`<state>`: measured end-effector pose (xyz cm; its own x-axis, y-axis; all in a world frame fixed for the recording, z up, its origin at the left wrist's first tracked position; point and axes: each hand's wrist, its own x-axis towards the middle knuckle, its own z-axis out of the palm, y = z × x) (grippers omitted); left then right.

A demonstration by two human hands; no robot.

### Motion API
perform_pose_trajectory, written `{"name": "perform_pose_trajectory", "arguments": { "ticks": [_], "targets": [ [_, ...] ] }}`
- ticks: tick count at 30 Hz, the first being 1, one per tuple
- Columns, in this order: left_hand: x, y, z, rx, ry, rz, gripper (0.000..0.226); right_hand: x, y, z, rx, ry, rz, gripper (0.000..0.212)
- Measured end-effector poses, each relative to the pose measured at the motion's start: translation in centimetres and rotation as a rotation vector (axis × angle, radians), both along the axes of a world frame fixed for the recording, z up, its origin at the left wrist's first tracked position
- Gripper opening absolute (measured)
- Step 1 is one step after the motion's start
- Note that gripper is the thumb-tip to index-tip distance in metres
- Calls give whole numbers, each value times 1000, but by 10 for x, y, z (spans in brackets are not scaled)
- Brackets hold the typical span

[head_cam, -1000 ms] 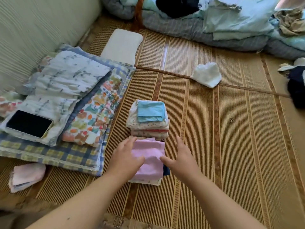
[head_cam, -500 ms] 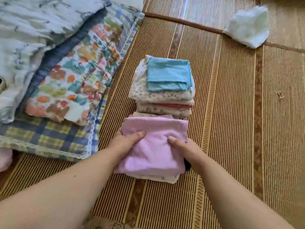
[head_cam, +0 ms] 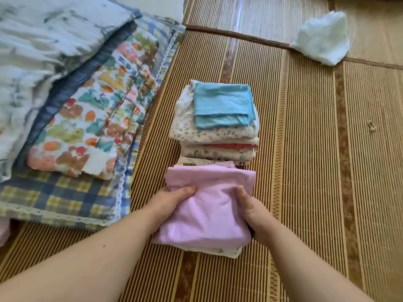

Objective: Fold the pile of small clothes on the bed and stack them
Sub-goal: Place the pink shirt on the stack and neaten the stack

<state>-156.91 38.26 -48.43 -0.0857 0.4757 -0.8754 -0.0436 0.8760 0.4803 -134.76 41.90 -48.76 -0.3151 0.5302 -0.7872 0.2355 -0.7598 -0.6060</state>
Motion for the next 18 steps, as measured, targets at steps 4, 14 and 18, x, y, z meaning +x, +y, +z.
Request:
{"name": "perform_pose_trajectory", "arguments": {
  "ticks": [4,14,18],
  "targets": [
    [5,-3,-1,-14,-155,39,77,2,-1,0,-5,44,-57,115],
    [45,0,23,91,-337,188,62,31,0,37,-83,98,-311,75],
    [71,7,62,176,-382,96,58,72,-4,89,-32,139,-318,98]
  ]
}}
